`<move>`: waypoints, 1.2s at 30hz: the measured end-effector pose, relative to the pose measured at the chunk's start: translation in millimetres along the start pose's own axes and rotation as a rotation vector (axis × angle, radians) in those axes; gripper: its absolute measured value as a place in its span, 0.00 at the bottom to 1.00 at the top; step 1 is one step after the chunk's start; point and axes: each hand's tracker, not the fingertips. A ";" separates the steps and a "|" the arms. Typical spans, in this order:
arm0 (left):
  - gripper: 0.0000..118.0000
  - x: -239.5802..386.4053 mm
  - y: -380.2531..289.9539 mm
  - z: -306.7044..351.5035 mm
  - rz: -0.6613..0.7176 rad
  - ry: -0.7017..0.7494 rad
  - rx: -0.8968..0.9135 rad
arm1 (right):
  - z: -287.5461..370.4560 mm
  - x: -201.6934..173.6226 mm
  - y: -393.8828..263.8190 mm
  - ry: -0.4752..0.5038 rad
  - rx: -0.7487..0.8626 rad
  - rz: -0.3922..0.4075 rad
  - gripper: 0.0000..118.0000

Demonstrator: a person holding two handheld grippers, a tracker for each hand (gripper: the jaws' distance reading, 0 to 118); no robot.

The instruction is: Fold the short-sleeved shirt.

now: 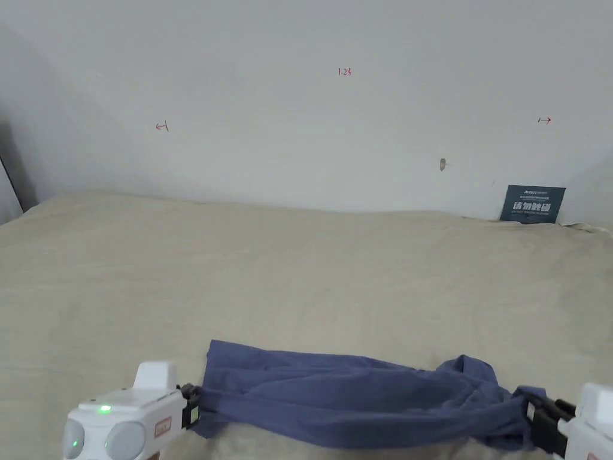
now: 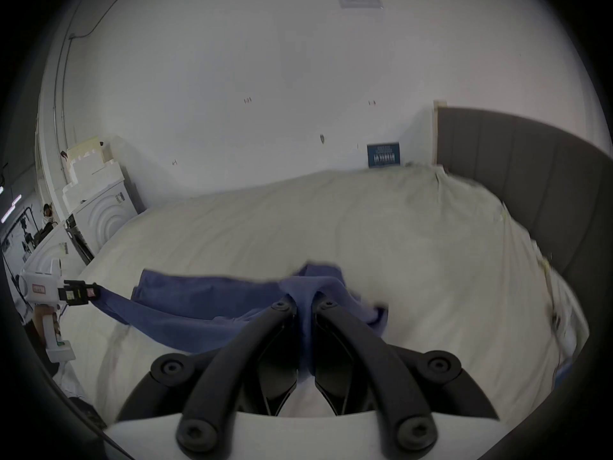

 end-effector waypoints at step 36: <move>0.00 -31.1 -196.5 131.0 0.039 0.061 -0.137 | 156.6 6.0 -183.9 -0.065 -0.245 -0.151 0.03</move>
